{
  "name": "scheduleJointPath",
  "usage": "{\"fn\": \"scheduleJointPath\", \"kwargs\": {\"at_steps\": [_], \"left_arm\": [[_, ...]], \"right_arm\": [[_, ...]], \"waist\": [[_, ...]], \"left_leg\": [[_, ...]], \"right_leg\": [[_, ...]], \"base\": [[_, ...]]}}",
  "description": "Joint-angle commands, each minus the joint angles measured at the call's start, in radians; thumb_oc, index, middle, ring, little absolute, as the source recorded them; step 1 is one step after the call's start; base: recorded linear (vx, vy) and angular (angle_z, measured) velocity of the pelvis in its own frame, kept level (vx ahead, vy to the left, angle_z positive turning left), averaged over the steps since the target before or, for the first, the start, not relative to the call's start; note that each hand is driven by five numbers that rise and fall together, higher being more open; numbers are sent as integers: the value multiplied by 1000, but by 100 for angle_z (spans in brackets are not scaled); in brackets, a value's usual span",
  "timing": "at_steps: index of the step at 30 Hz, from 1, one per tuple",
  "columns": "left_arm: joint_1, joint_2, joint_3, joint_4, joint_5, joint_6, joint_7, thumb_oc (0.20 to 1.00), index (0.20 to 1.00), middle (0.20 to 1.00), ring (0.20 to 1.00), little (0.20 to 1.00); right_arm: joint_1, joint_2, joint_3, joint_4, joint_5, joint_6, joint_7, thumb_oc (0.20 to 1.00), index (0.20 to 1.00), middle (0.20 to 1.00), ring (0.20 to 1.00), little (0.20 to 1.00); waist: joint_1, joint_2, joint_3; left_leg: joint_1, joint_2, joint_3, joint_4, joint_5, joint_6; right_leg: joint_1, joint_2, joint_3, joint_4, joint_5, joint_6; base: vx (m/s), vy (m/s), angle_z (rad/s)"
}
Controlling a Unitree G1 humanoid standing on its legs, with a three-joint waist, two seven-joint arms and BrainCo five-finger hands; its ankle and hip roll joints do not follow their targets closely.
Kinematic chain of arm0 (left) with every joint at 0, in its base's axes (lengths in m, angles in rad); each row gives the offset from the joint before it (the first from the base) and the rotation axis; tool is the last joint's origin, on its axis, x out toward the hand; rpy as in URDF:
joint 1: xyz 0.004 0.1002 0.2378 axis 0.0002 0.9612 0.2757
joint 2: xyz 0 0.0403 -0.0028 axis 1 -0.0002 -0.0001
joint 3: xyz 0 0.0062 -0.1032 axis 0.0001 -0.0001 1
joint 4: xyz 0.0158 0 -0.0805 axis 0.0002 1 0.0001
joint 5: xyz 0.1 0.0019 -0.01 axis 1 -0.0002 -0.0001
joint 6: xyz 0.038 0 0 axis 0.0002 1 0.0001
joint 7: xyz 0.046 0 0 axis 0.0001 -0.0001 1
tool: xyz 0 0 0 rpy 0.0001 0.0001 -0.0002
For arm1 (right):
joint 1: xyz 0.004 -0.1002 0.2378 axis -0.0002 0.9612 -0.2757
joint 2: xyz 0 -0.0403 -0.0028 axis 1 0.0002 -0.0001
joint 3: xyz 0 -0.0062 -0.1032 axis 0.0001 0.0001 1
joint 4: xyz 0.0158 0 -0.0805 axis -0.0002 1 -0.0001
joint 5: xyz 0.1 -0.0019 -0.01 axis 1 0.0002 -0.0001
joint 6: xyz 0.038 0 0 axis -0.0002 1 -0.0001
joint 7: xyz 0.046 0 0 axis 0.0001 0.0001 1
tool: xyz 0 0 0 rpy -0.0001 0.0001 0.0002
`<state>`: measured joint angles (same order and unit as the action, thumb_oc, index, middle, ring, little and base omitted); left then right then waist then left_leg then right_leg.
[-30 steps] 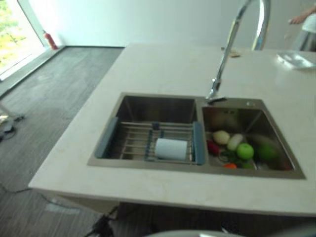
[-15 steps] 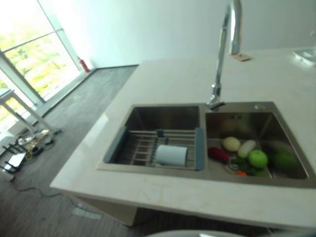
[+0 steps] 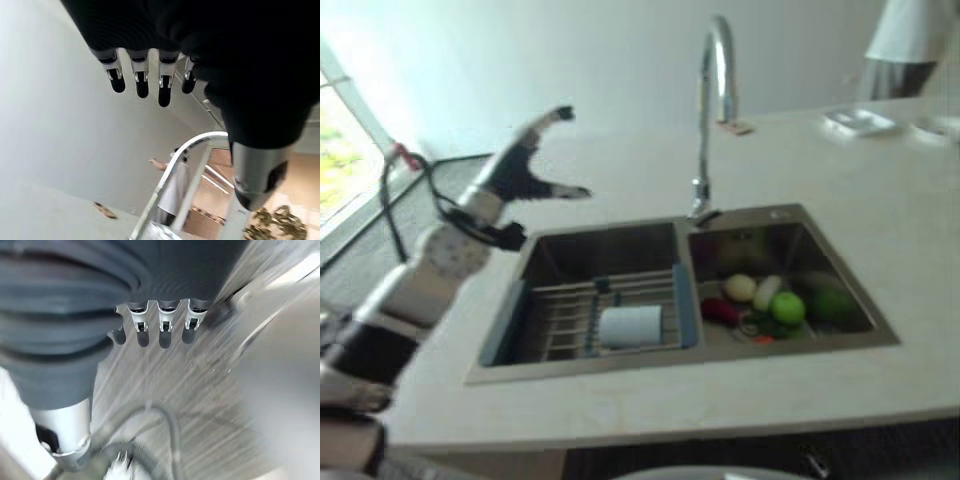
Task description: Place the dishes in the dishwasher.
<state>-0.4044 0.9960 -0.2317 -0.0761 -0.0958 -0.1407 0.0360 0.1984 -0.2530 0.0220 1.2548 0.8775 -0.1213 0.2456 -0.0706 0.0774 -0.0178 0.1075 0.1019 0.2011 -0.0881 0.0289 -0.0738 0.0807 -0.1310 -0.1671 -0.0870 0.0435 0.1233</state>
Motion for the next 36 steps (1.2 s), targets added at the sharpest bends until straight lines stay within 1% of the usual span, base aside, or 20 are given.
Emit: {"fn": "scheduleJointPath", "kwargs": {"at_steps": [1, 3, 5, 6, 8, 9, 11, 12, 13, 14, 18, 20, 22, 23, 24, 25, 26, 28, 34, 36], "left_arm": [[-55, 102, 105, 101, 129, -11, -96, 1000, 1000, 1000, 1000, 1000], [-67, 96, 60, 99, 164, -9, -124, 1000, 1000, 1000, 1000, 1000], [-91, 85, 0, 106, 174, 19, -179, 1000, 1000, 1000, 1000, 1000], [-96, 83, -9, 108, 178, 22, -196, 1000, 1000, 1000, 1000, 1000], [-112, 79, -66, 124, 204, 25, -236, 1000, 1000, 1000, 1000, 1000], [-117, 77, -95, 131, 235, 57, -277, 1000, 1000, 1000, 1000, 1000], [-120, 82, -140, 152, 295, 73, -334, 1000, 1000, 1000, 1000, 1000], [-111, 86, -155, 153, 289, 86, -373, 1000, 1000, 1000, 1000, 1000], [-97, 87, -158, 138, 278, 116, -420, 1000, 1000, 1000, 1000, 1000], [-89, 91, -162, 126, 270, 131, -447, 1000, 1000, 1000, 1000, 1000], [-62, 111, -176, 104, 236, 138, -523, 1000, 1000, 1000, 1000, 1000], [-47, 113, -184, 88, 235, 158, -552, 1000, 1000, 1000, 1000, 1000], [-43, 111, -192, 86, 238, 161, -561, 1000, 1000, 1000, 1000, 1000], [-42, 107, -202, 85, 253, 153, -560, 1000, 1000, 1000, 1000, 1000], [-41, 105, -214, 90, 302, 128, -551, 1000, 1000, 1000, 1000, 1000], [-43, 108, -223, 93, 308, 125, -546, 1000, 1000, 1000, 1000, 1000], [-45, 112, -228, 100, 301, 126, -542, 1000, 1000, 1000, 1000, 1000], [-53, 110, -244, 111, 288, 149, -536, 1000, 1000, 1000, 1000, 1000], [-53, 92, -245, 140, 237, 150, -540, 1000, 1000, 1000, 1000, 1000], [-39, 73, -243, 136, 242, 166, -533, 1000, 1000, 1000, 1000, 1000]], "right_arm": [[-52, 14, 1, 46, -40, -28, 32, 1000, 1000, 1000, 1000, 1000], [-45, 10, -1, 49, -38, -28, 40, 1000, 1000, 1000, 1000, 1000], [-43, 3, 5, 45, -38, -31, 47, 1000, 1000, 1000, 1000, 1000], [-43, 2, 5, 44, -36, -31, 48, 1000, 1000, 1000, 1000, 1000], [-49, -12, 6, 36, -27, -31, 57, 1000, 1000, 1000, 1000, 1000], [-55, -22, 6, 28, -20, -30, 62, 1000, 1000, 1000, 1000, 1000], [-64, -35, 2, 20, -14, -28, 66, 1000, 1000, 1000, 1000, 1000], [-69, -42, -2, 12, -11, -21, 65, 1000, 1000, 1000, 1000, 1000], [-69, -48, -2, 7, -13, -19, 62, 1000, 1000, 1000, 1000, 1000], [-68, -51, -4, 5, -18, -17, 60, 1000, 1000, 1000, 1000, 1000], [-62, -65, -21, 16, -35, -10, 58, 1000, 1000, 1000, 1000, 1000], [-55, -70, -24, 22, -25, -13, 67, 1000, 1000, 1000, 1000, 1000], [-52, -73, -23, 21, -21, -16, 75, 1000, 1000, 1000, 1000, 1000], [-52, -76, -21, 16, -17, -17, 83, 1000, 1000, 1000, 1000, 1000], [-54, -78, -17, 11, -16, -22, 89, 1000, 1000, 1000, 1000, 1000], [-55, -80, -13, 4, -13, -22, 90, 1000, 1000, 1000, 1000, 1000], [-56, -83, -9, -1, -10, -20, 90, 1000, 1000, 1000, 1000, 1000], [-63, -90, 1, -12, -1, -20, 95, 1000, 1000, 1000, 1000, 1000], [-68, -90, 7, -27, 3, -23, 90, 1000, 1000, 1000, 1000, 1000], [-64, -83, 12, -28, 2, -24, 81, 1000, 1000, 1000, 1000, 1000]], "waist": [[22, -24, 49], [11, -23, 52], [-6, -17, 59], [-8, -16, 60], [-21, -7, 72], [-27, -1, 80], [-34, 7, 90], [-34, 10, 97], [-34, 14, 102], [-35, 17, 104], [-31, 24, 111], [-28, 27, 113], [-28, 28, 114], [-28, 29, 116], [-28, 30, 117], [-29, 30, 119], [-28, 30, 119], [-27, 30, 124], [-20, 28, 141], [-18, 24, 144]], "left_leg": [[24, 5, -8, 1, -29, 19], [21, 8, 2, 1, -28, 18], [12, 8, 15, 1, -25, 18], [10, 8, 16, 1, -25, 18], [-4, 7, 22, 1, -22, 18], [-13, 5, 24, 1, -21, 18], [-22, 0, 25, 1, -21, 19], [-27, -1, 26, 1, -18, 19], [-29, -3, 28, 1, -18, 20], [-30, -5, 29, 1, -19, 20], [-28, -11, 26, 1, -20, 23], [-26, -13, 20, 1, -19, 24], [-26, -15, 16, 1, -19, 25], [-27, -17, 11, 1, -18, 25], [-30, -18, 7, 1, -17, 25], [-32, -19, 4, 1, -17, 24], [-33, -19, 3, 1, -16, 24], [-40, -20, 0, 1, -14, 24], [-56, -25, -17, 1, -10, 24], [-57, -24, -20, 1, -8, 24]], "right_leg": [[15, -44, 4, 0, 52, 57], [6, -45, 12, 0, 57, 61], [-13, -46, 28, 0, 65, 65], [-16, -46, 31, 0, 66, 66], [-35, -47, 48, 0, 72, 69], [-48, -47, 59, 0, 75, 70], [-61, -49, 72, 0, 79, 72], [-66, -51, 75, 0, 81, 73], [-69, -54, 77, 0, 81, 74], [-71, -56, 78, 0, 82, 75], [-67, -62, 71, 0, 83, 78], [-61, -66, 70, 0, 83, 78], [-59, -66, 72, 0, 83, 78], [-59, -66, 75, 0, 82, 77], [-60, -66, 79, 0, 82, 77], [-61, -67, 80, 0, 82, 78], [-63, -68, 80, 0, 83, 78], [-67, -69, 79, 0, 85, 78], [-78, -71, 74, 0, 88, 76], [-78, -70, 72, 0, 89, 76]], "base": [[46, -57, -31], [23, -38, -23], [-11, -16, -23], [-29, -3, -16], [-48, 11, -18], [-70, 41, -15], [-64, 52, -14], [-42, 51, -15], [-35, 54, -12], [-19, 46, -8], [10, 39, -3], [37, 28, 2], [36, 26, 12], [56, 43, 15], [54, 42, 14], [41, 32, 8], [23, 22, 8], [0, 0, 0], [-8, 12, 0], [0, 0, 0]]}}
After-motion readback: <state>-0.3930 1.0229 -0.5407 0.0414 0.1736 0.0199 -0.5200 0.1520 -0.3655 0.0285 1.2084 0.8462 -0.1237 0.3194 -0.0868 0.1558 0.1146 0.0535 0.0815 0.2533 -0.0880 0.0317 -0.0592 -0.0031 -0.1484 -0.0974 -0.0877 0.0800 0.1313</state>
